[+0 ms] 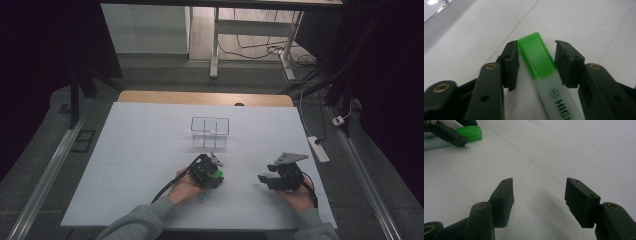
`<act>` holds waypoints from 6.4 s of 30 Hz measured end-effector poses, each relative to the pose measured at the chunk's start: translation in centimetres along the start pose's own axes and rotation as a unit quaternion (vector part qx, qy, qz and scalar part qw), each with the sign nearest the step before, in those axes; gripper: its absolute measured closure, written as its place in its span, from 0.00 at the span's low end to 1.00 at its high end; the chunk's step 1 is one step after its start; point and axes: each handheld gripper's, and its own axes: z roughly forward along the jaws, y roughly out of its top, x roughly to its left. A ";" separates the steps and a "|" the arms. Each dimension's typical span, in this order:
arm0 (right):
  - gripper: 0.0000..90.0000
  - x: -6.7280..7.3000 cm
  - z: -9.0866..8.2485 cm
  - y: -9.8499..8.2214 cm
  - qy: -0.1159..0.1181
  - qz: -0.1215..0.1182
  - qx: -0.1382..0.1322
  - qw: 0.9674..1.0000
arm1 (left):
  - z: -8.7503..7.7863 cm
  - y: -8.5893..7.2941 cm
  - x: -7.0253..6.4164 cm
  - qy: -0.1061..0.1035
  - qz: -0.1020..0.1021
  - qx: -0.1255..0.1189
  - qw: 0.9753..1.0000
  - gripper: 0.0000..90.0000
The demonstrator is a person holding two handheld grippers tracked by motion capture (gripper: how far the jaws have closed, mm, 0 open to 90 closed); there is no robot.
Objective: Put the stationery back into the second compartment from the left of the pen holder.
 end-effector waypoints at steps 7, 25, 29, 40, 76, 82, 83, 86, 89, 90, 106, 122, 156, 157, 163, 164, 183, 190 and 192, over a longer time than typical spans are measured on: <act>0.45 0.1 0.0 0.1 -0.005 -0.003 0.002 1.000 | -0.1 -0.1 0.1 0.001 -0.003 -0.001 1.000 0.73; 0.45 -0.2 -0.2 -0.1 -0.009 0.001 0.001 1.000 | -2.5 -0.4 1.9 -0.019 -0.007 -0.057 0.998 0.74; 0.45 -0.2 -0.2 -0.1 -0.009 0.001 0.001 1.000 | -4.0 -0.7 2.7 -0.021 -0.018 -0.088 0.996 0.74; 0.44 -0.3 -0.2 -0.1 -0.010 0.001 0.001 1.000 | -6.7 -1.4 4.3 -0.028 -0.030 -0.137 0.990 0.74; 0.43 -0.4 -0.5 -0.2 -0.013 0.006 -0.006 1.000 | -11.7 -0.6 7.4 -0.012 -0.023 -0.240 0.970 0.74; 0.43 -0.4 -0.5 -0.2 -0.014 0.006 -0.004 1.000 | -11.9 1.0 8.1 -0.011 -0.018 -0.257 0.966 0.74; 0.43 -0.4 -0.5 -0.2 -0.014 0.005 -0.004 1.000 | -11.9 1.2 8.3 -0.011 -0.019 -0.260 0.965 0.74; 0.43 -0.4 -0.6 -0.2 -0.014 0.006 -0.004 1.000 | -11.9 1.9 8.7 -0.012 -0.018 -0.261 0.965 0.74; 0.43 -0.5 -0.5 -0.2 -0.013 0.006 -0.005 1.000 | -11.8 2.6 9.1 -0.015 -0.017 -0.263 0.965 0.74; 0.43 -0.5 -0.5 -0.2 -0.013 0.006 -0.005 1.000 | -11.8 2.7 9.2 -0.014 -0.015 -0.263 0.964 0.73; 0.43 -0.6 -0.5 -0.3 -0.013 0.008 -0.004 1.000 | -10.9 5.7 10.4 -0.007 -0.001 -0.267 0.964 0.73; 0.43 -0.6 -0.5 -0.4 -0.015 0.010 -0.005 1.000 | -9.6 8.6 11.2 0.006 0.007 -0.274 0.962 0.73; 0.43 -0.7 -0.5 -0.6 -0.017 0.011 0.001 1.000 | -6.6 9.6 13.5 -0.010 0.002 -0.242 0.970 0.47; 0.43 -0.7 -0.5 -0.6 -0.017 0.011 0.001 1.000 | -6.8 9.4 13.5 -0.012 0.003 -0.241 0.970 0.46; 0.43 -0.6 -0.5 -0.6 -0.016 0.011 0.001 1.000 | -8.3 8.1 13.1 -0.016 0.009 -0.232 0.973 0.45; 0.43 -0.6 -0.6 -0.6 -0.016 0.011 0.000 1.000 | -8.5 7.8 13.0 -0.016 0.007 -0.232 0.973 0.45; 0.41 -0.8 -0.9 -0.7 -0.014 0.016 -0.010 1.000 | -11.8 -5.1 11.2 0.021 -0.022 -0.184 0.982 0.46; 0.40 -0.7 -1.1 -0.6 -0.008 0.012 -0.017 1.000 | -12.3 -9.6 10.3 0.028 -0.034 -0.162 0.986 0.45; 0.40 -0.8 -1.1 -0.7 -0.006 0.010 -0.020 1.000 | -12.4 -10.7 10.2 0.029 -0.040 -0.160 0.986 0.45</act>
